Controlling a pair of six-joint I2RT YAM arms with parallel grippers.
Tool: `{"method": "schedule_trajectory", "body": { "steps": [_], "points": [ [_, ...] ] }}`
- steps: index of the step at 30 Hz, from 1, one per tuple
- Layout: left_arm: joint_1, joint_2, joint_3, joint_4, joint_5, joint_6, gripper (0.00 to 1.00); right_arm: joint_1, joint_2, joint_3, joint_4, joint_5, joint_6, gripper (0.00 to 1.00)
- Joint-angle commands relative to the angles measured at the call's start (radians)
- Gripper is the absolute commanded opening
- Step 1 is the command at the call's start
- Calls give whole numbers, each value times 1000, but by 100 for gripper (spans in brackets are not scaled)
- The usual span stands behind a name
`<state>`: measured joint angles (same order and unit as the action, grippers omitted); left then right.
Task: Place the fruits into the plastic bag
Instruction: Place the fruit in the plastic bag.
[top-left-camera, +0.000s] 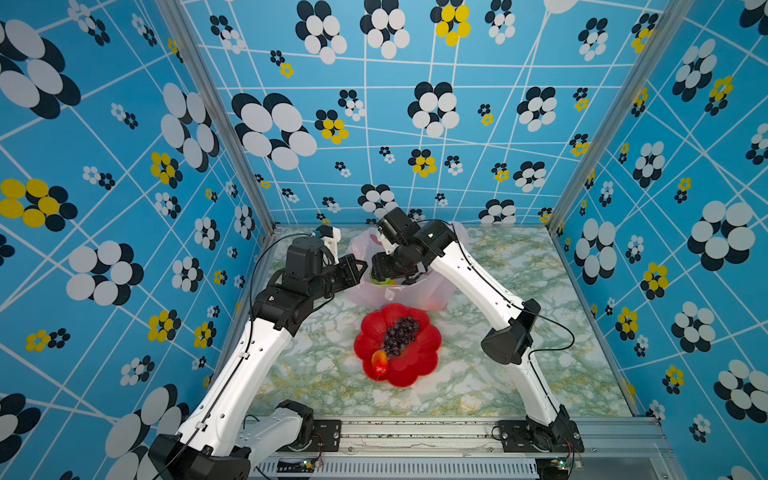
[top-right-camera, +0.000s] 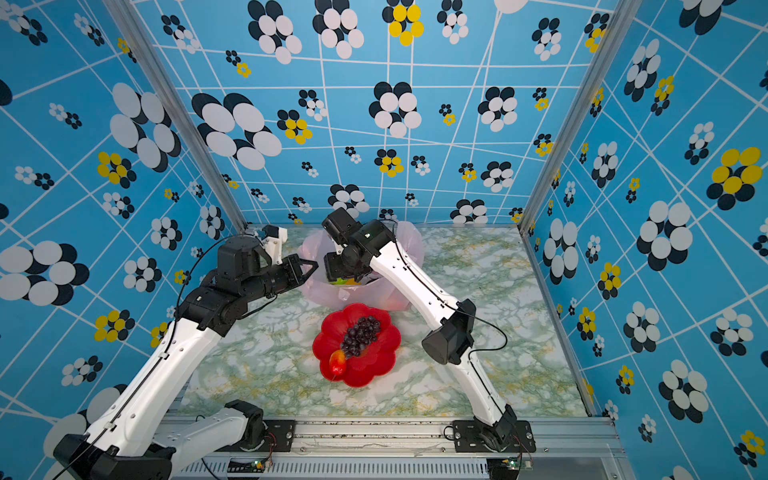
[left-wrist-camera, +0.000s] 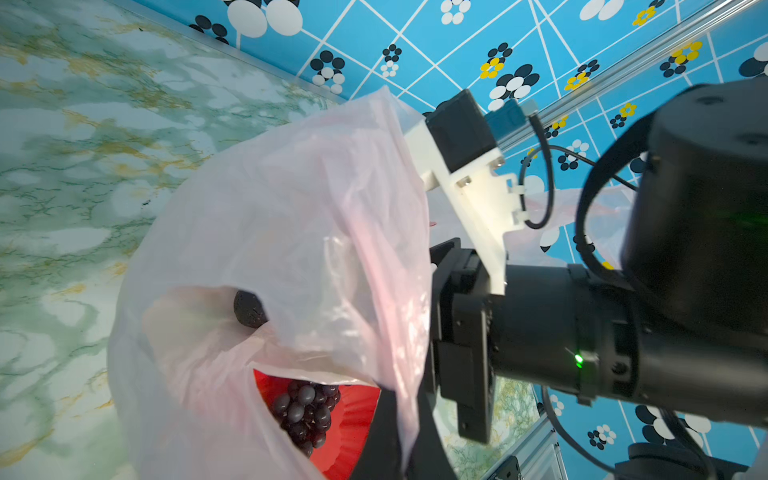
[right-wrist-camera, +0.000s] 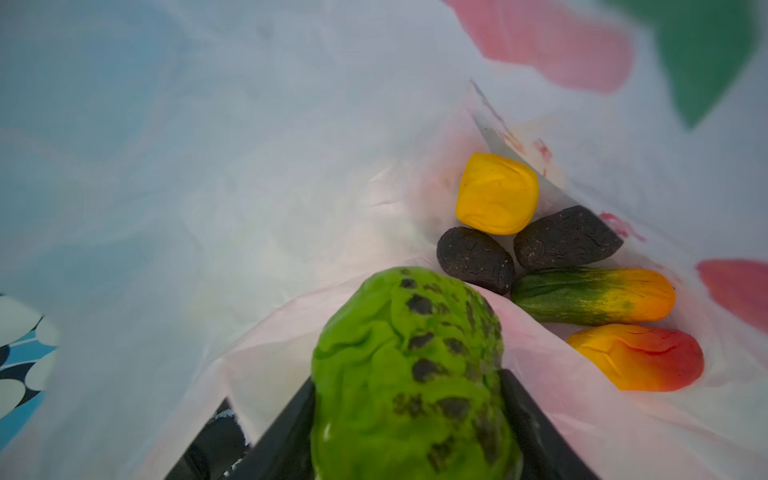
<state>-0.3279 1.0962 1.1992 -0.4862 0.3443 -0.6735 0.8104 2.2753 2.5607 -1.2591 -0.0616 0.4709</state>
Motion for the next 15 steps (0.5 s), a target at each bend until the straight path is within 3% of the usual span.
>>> {"method": "schedule_trajectory", "body": {
  "steps": [1, 9, 15],
  "points": [
    [-2, -8, 13, 6, 15, 5, 0, -44, -3, -45, 17, -3, 5, 58],
    [1, -9, -25, 15, 18, 5, 0, -79, -5, -206, 28, 15, -11, 62],
    [1, -1, -29, 24, 20, 3, 0, -88, -32, -231, 48, 2, -3, 73]
  ]
}}
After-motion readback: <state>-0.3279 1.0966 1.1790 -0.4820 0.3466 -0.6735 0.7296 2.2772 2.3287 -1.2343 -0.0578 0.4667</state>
